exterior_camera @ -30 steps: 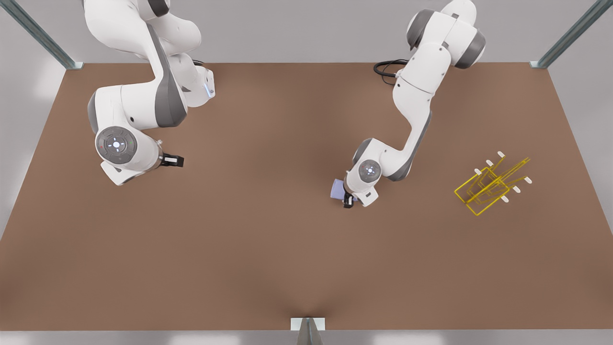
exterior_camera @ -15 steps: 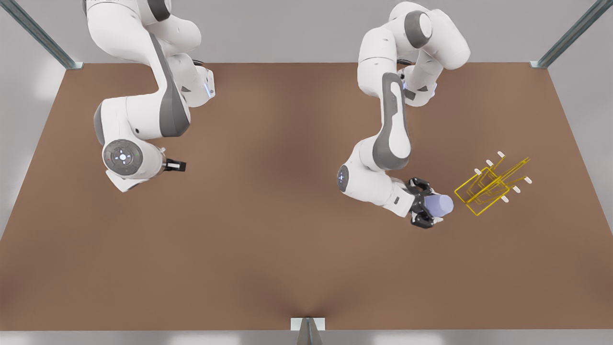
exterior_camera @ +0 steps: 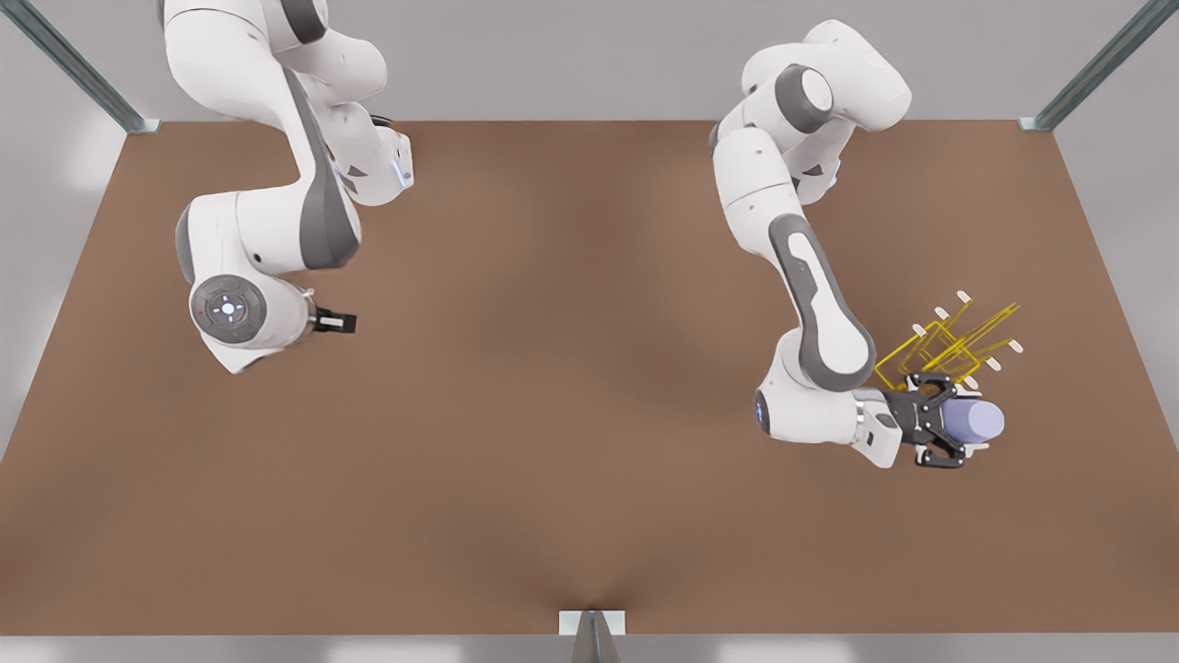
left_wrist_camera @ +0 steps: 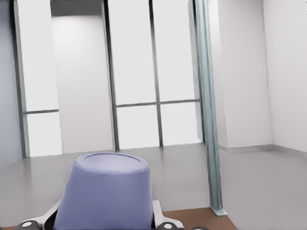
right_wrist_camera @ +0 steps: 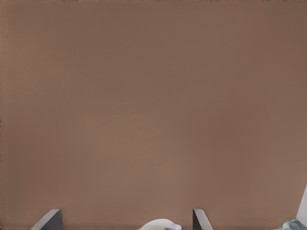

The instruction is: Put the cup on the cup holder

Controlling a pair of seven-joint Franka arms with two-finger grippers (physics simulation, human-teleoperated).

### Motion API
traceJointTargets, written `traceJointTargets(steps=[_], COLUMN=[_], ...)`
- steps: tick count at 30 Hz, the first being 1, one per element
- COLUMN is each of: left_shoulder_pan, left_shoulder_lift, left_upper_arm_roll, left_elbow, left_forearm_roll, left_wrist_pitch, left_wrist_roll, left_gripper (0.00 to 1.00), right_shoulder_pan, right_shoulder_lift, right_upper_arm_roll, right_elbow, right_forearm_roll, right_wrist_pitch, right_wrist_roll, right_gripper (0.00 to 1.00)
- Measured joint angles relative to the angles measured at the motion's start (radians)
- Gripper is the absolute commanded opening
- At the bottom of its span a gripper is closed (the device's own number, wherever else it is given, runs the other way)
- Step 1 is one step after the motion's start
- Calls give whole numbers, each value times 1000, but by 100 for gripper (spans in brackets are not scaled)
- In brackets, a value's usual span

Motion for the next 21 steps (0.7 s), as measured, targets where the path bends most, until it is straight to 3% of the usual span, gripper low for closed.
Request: traceJointTargets(steps=[7,15,21], left_shoulder_pan=[-440,-548,-499], left_shoulder_lift=[-30,-70,-35], left_upper_arm_roll=[252,271,203], left_elbow=[-487,-725,-756], left_forearm_roll=[-11,-31,-46], left_wrist_pitch=[86,209,290], left_wrist_roll=[36,50,9], left_gripper=[66,66,68], right_shoulder_pan=[-15,-7,23], right_shoulder_lift=[-17,-12,9], right_upper_arm_roll=[1,1,-1], right_elbow=[1,4,49], right_forearm_roll=[22,27,24], right_wrist_pitch=[23,37,49], right_wrist_roll=[-21,-37,-44], right_gripper=[100,100,100])
